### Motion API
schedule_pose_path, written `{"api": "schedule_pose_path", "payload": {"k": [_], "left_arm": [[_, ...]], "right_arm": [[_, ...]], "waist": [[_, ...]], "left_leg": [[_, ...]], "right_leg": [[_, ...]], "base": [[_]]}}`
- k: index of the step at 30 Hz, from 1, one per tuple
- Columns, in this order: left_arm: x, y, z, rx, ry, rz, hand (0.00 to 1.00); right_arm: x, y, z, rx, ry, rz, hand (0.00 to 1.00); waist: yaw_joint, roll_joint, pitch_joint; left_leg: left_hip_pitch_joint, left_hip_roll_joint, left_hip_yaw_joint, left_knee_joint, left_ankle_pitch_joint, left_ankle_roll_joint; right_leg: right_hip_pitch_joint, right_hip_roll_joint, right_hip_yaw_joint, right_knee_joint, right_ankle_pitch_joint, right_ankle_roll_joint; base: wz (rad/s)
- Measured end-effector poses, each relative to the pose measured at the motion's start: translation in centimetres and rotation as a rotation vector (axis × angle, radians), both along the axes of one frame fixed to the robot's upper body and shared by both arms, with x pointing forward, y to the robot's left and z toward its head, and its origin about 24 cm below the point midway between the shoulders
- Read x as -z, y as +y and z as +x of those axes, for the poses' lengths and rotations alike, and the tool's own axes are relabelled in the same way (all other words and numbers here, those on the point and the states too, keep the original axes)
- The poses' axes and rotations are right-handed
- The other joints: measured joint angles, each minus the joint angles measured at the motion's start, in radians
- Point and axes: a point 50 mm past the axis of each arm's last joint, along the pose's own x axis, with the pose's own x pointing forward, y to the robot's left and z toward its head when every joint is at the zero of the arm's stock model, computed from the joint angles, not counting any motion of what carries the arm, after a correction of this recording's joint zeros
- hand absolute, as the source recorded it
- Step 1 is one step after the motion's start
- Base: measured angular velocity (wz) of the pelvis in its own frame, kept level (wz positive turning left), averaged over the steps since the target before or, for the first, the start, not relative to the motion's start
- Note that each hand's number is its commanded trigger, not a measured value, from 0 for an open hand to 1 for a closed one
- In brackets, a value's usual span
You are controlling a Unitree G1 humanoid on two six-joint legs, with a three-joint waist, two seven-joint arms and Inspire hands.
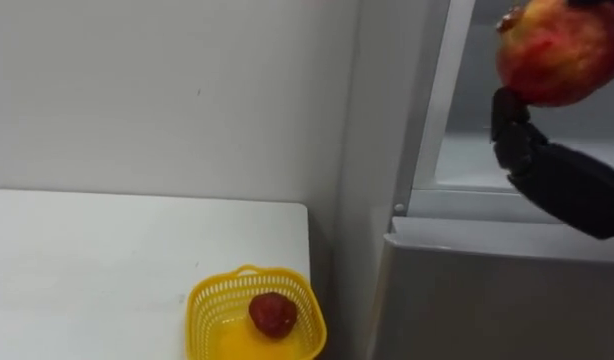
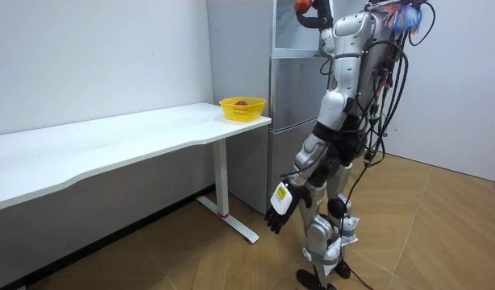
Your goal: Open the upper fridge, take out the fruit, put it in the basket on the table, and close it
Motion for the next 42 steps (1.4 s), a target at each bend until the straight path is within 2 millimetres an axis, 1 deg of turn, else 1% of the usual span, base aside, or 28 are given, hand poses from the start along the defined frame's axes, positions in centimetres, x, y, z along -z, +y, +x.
{"api": "schedule_pose_path", "payload": {"k": [2,4,6,7,10,12,16,20,27,29,30,32,34,35,37,39,40,42], "left_arm": [[0.1,-0.1,0.2,0.005,0.005,-0.003,0.00],[0.1,-0.2,0.3,0.017,0.009,-0.007,0.00],[0.1,-0.3,0.5,0.031,0.006,-0.012,0.00],[0.1,-0.4,0.7,0.038,0.003,-0.019,0.00],[0.1,-0.5,1.0,0.045,0.000,-0.030,0.00],[0.1,-0.6,1.2,0.054,-0.002,-0.031,0.00],[0.2,-0.6,1.2,0.064,0.000,-0.034,0.00],[0.1,-0.7,1.3,0.077,-0.007,-0.043,0.00],[0.1,-0.9,2.0,0.101,-0.025,-0.062,0.00],[0.1,-0.8,2.0,0.103,-0.022,-0.063,0.00],[0.1,-0.9,2.0,0.119,-0.016,-0.063,0.00],[0.2,-1.0,1.9,0.120,-0.006,-0.074,0.00],[0.3,-1.3,1.8,0.120,0.008,-0.092,0.00],[0.3,-1.3,1.8,0.120,0.012,-0.095,0.00],[0.3,-1.3,1.5,0.115,0.029,-0.099,0.00],[0.3,-1.2,1.5,0.112,0.034,-0.100,0.00],[0.3,-1.2,1.5,0.111,0.035,-0.099,0.00],[0.3,-1.3,1.6,0.112,0.031,-0.099,0.00]], "right_arm": [[0.3,0.5,0.1,-0.012,0.022,-0.031,1.00],[0.7,1.3,0.2,-0.035,0.049,-0.072,1.00],[0.9,1.8,0.2,-0.050,0.060,-0.109,1.00],[1.1,2.2,0.2,-0.066,0.069,-0.127,1.00],[1.5,3.2,0.3,-0.107,0.097,-0.120,1.00],[1.9,3.8,0.3,-0.142,0.125,-0.136,1.00],[2.5,5.1,0.3,-0.211,0.187,-0.194,1.00],[2.7,5.6,0.3,-0.228,0.204,-0.231,1.00],[3.2,6.7,0.0,-0.261,0.215,-0.324,1.00],[3.3,6.9,0.1,-0.267,0.220,-0.331,1.00],[3.4,7.1,0.2,-0.275,0.227,-0.335,1.00],[3.9,7.4,0.3,-0.286,0.248,-0.343,1.00],[4.8,7.6,0.9,-0.276,0.300,-0.353,1.00],[5.1,7.6,1.0,-0.273,0.317,-0.358,1.00],[6.2,7.8,1.7,-0.264,0.391,-0.371,1.00],[7.0,7.7,2.1,-0.234,0.434,-0.396,1.00],[7.5,7.6,2.4,-0.221,0.459,-0.412,1.00],[8.1,7.4,2.7,-0.199,0.491,-0.426,1.00]], "waist": [[0.002,-0.007,-0.0004],[0.024,-0.013,0.0013],[0.028,-0.020,0.0014],[0.036,-0.023,0.0016],[0.052,-0.024,0.0015],[0.054,-0.022,0.0028],[0.055,-0.019,0.0042],[0.058,-0.016,0.0058],[0.100,-0.019,0.0056],[0.106,-0.023,0.0079],[0.106,-0.026,0.0109],[0.118,-0.029,0.0126],[0.134,-0.032,0.0133],[0.137,-0.032,0.0138],[0.138,-0.034,0.0145],[0.141,-0.032,0.0152],[0.151,-0.030,0.0165],[0.160,-0.026,0.0194]], "left_leg": [[0.001,0.000,0.002,-0.002,0.000,0.000],[0.014,0.002,0.012,-0.011,0.000,-0.001],[0.014,0.002,0.012,-0.012,0.000,-0.001],[0.014,0.002,0.011,-0.011,0.000,-0.001],[0.013,0.002,0.005,-0.010,0.000,0.000],[0.011,0.001,-0.001,-0.012,0.000,0.000],[-0.002,0.001,-0.007,-0.015,0.000,0.000],[-0.004,0.000,-0.008,-0.012,0.000,0.000],[-0.004,0.000,-0.009,-0.014,0.000,0.000],[-0.003,-0.001,-0.014,-0.012,0.000,0.000],[-0.004,-0.001,-0.019,-0.011,0.000,0.000],[-0.005,-0.002,-0.020,-0.010,0.000,0.000],[-0.005,-0.003,-0.022,-0.008,0.000,0.000],[-0.005,-0.003,-0.023,-0.007,0.000,0.000],[-0.011,-0.005,-0.034,0.001,-0.001,0.001],[-0.018,-0.005,-0.038,0.009,-0.001,0.002],[-0.022,-0.005,-0.038,0.011,-0.002,0.002],[-0.024,-0.005,-0.038,0.012,-0.002,0.002]], "right_leg": [[0.000,0.000,0.002,0.000,0.000,0.000],[0.004,0.004,0.017,-0.003,0.000,0.000],[0.005,0.004,0.018,-0.004,0.000,0.000],[0.004,0.005,0.019,-0.005,0.000,0.000],[0.004,0.004,0.011,-0.004,0.001,0.000],[0.002,0.002,0.000,-0.002,0.001,0.000],[-0.007,0.002,-0.003,-0.002,0.001,0.000],[-0.009,0.000,-0.006,0.001,0.001,0.000],[-0.007,-0.001,-0.007,0.001,0.001,0.000],[-0.003,-0.001,-0.013,0.001,0.001,0.001],[-0.002,-0.002,-0.016,0.000,0.001,0.001],[-0.002,-0.002,-0.016,0.000,0.001,0.001],[-0.001,-0.003,-0.016,0.001,0.001,0.001],[-0.001,-0.003,-0.017,0.001,0.001,0.001],[0.002,-0.004,-0.027,0.000,0.001,0.001],[0.001,-0.005,-0.030,-0.001,0.000,0.001],[-0.002,-0.005,-0.029,0.000,0.000,0.001],[-0.004,-0.005,-0.029,0.000,0.001,0.001]], "base": [[-0.05],[-0.17],[-0.04],[0.00],[0.03],[0.10],[0.03],[0.00],[0.00],[0.07],[0.07],[0.02],[0.00],[0.06],[0.14],[0.10],[0.00],[0.00]]}}
